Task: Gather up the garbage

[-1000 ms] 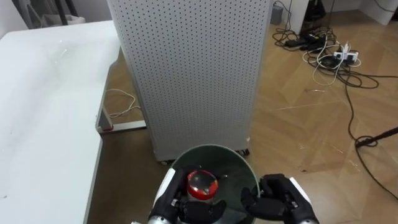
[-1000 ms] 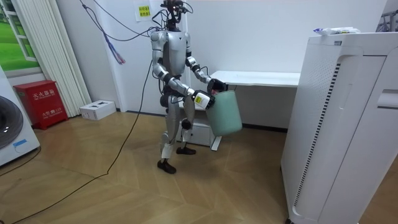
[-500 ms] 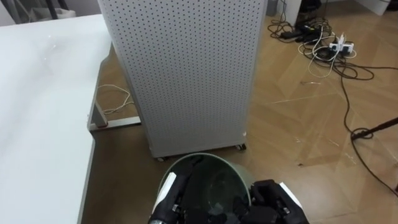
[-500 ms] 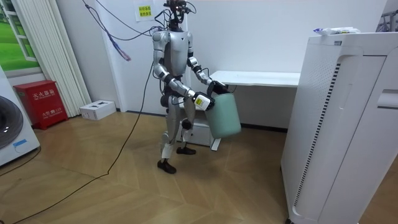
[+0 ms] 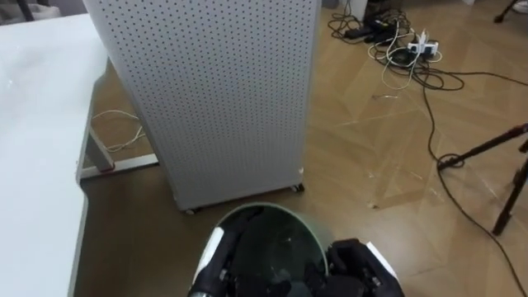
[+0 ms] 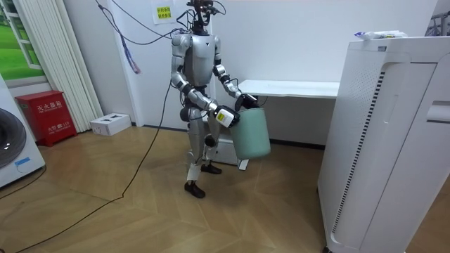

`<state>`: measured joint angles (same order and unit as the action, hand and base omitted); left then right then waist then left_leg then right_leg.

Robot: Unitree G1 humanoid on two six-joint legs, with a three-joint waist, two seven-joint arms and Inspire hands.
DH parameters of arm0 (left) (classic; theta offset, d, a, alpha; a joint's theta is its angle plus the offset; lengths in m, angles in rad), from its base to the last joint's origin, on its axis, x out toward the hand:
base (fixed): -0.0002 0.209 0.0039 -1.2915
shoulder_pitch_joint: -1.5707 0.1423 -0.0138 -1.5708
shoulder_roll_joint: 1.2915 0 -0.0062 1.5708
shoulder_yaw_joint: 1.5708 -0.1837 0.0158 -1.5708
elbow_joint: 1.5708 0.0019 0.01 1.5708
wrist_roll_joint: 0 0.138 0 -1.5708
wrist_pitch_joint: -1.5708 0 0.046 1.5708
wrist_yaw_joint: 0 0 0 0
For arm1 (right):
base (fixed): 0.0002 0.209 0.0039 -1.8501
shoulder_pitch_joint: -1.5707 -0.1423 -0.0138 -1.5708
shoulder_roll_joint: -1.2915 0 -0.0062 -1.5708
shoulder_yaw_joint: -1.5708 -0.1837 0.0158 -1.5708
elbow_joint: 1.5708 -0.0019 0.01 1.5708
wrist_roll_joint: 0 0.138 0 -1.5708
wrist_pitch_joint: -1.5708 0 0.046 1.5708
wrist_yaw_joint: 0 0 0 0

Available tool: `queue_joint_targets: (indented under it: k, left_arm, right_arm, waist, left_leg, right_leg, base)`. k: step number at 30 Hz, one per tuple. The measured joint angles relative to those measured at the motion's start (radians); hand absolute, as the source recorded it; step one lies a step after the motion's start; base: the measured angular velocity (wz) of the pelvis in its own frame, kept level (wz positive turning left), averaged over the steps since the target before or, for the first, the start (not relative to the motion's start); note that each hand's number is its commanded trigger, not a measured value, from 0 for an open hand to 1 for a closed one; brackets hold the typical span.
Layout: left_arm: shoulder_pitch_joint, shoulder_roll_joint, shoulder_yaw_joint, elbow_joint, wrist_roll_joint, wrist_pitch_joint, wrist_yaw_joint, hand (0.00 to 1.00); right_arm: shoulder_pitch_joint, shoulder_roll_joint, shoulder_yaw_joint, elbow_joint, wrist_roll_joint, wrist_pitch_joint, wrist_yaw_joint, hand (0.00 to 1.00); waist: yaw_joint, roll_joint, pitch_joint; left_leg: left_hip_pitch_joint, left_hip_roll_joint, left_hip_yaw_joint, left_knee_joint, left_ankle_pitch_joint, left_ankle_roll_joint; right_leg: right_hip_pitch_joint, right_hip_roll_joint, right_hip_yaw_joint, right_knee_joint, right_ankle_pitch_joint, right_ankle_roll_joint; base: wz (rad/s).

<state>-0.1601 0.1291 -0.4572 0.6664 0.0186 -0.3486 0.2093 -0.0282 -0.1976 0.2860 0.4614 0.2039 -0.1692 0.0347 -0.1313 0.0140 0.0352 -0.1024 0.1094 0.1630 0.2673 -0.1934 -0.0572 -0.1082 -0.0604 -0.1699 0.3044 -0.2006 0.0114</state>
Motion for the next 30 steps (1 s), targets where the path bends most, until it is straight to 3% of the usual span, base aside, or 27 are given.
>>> queue_joint_targets:
  k: [6, 9, 14, 16, 18, 23, 25, 26, 27, 28, 29, 30]
  left_arm:
    - [0.013, 0.030, 0.014, -0.048, 0.053, -0.001, 0.031, 0.00]
    - [0.029, 0.049, 0.016, -0.103, 0.074, -0.005, 0.062, 0.00]
    - [0.046, 0.059, 0.016, -0.145, 0.074, -0.007, 0.094, 0.00]
    - [0.048, 0.061, 0.025, -0.152, 0.084, -0.007, 0.115, 0.00]
    - [0.047, 0.069, 0.055, -0.156, 0.093, -0.009, 0.171, 0.00]
    - [0.081, 0.100, 0.068, -0.153, 0.102, -0.010, 0.247, 0.00]
    - [0.092, 0.102, 0.083, -0.113, 0.102, -0.009, 0.256, 0.00]
    - [0.092, 0.103, 0.086, -0.060, 0.101, -0.009, 0.263, 0.00]
    - [0.098, 0.114, 0.105, -0.014, 0.088, -0.008, 0.269, 0.00]
    - [0.099, 0.122, 0.129, 0.008, 0.078, -0.007, 0.269, 0.00]
    - [0.102, 0.116, 0.143, 0.036, 0.059, 0.006, 0.270, 0.00]
    - [0.112, 0.116, 0.139, 0.044, 0.056, 0.005, 0.272, 0.00]
  right_arm:
    - [0.055, 0.026, 0.001, -0.009, 0.002, -0.039, -0.045, 1.00]
    - [0.060, 0.021, -0.002, -0.009, 0.012, -0.062, -0.051, 1.00]
    - [0.099, -0.002, -0.004, -0.004, 0.036, -0.064, -0.055, 1.00]
    - [0.129, -0.001, -0.018, -0.001, 0.035, -0.064, -0.058, 1.00]
    - [0.153, -0.005, -0.026, 0.011, 0.034, -0.064, -0.068, 1.00]
    - [0.194, -0.031, -0.046, 0.086, 0.025, -0.045, -0.068, 1.00]
    - [0.201, -0.031, -0.072, 0.132, 0.021, -0.044, -0.069, 1.00]
    - [0.202, -0.031, -0.081, 0.179, 0.023, -0.044, -0.076, 1.00]
    - [0.204, -0.021, -0.080, 0.201, 0.024, -0.039, -0.084, 1.00]
    - [0.203, -0.023, -0.076, 0.201, 0.025, -0.039, -0.087, 1.00]
    - [0.219, -0.023, -0.083, 0.203, 0.033, -0.036, -0.107, 1.00]
    - [0.222, -0.024, -0.096, 0.231, 0.046, -0.035, -0.126, 1.00]
  waist:
    - [0.003, -0.010, -0.0057]
    - [0.000, -0.010, -0.0071]
    - [-0.002, -0.007, -0.0106]
    - [-0.001, -0.007, -0.0183]
    - [0.001, -0.008, -0.0208]
    - [0.007, -0.012, -0.0218]
    - [0.016, -0.012, -0.0211]
    - [0.023, -0.006, -0.0154]
    - [0.031, -0.023, -0.0200]
    - [0.033, -0.028, -0.0176]
    - [-0.001, -0.025, -0.0197]
    - [-0.009, -0.025, -0.0195]
  left_leg:
    - [0.031, -0.005, 0.004, -0.004, 0.000, 0.000]
    - [0.033, -0.007, 0.003, -0.004, 0.000, 0.000]
    - [0.080, -0.004, -0.001, -0.019, 0.000, 0.000]
    - [0.102, -0.004, -0.001, -0.032, 0.000, 0.000]
    - [0.123, -0.002, -0.001, -0.037, 0.000, 0.000]
    - [0.195, 0.001, -0.005, -0.105, 0.007, -0.010]
    - [0.220, 0.009, -0.034, -0.123, 0.008, -0.010]
    - [0.241, 0.034, -0.132, -0.128, 0.010, -0.011]
    - [0.231, 0.038, -0.201, -0.119, 0.007, -0.016]
    - [0.220, 0.040, -0.199, -0.103, -0.007, -0.035]
    - [0.194, 0.053, -0.157, -0.093, -0.020, -0.053]
    - [0.190, 0.057, -0.088, -0.093, -0.020, -0.054]
  right_leg:
    - [0.051, 0.000, 0.002, -0.037, 0.001, 0.001]
    - [0.068, 0.001, -0.003, -0.059, 0.001, 0.001]
    - [0.125, 0.003, -0.028, -0.072, 0.001, 0.001]
    - [0.150, 0.007, -0.029, -0.083, 0.001, 0.001]
    - [0.169, 0.009, -0.030, -0.085, 0.001, 0.001]
    - [0.196, 0.017, -0.033, -0.076, 0.001, 0.002]
    - [0.178, 0.019, -0.042, -0.026, -0.002, 0.005]
    - [0.126, 0.027, -0.051, 0.059, -0.033, 0.009]
    - [0.106, 0.044, -0.011, -0.065, -0.015, -0.009]
    - [0.097, 0.043, -0.017, -0.096, 0.049, -0.039]
    - [0.097, 0.049, -0.045, -0.092, 0.055, -0.031]
    - [0.098, 0.052, -0.056, -0.093, 0.055, -0.031]
  base:
    - [0.06]
    - [0.09]
    - [0.13]
    - [0.13]
    - [0.02]
    - [-0.07]
    - [-0.26]
    - [-0.50]
    - [-0.54]
    - [-0.07]
    - [0.36]
    - [0.54]
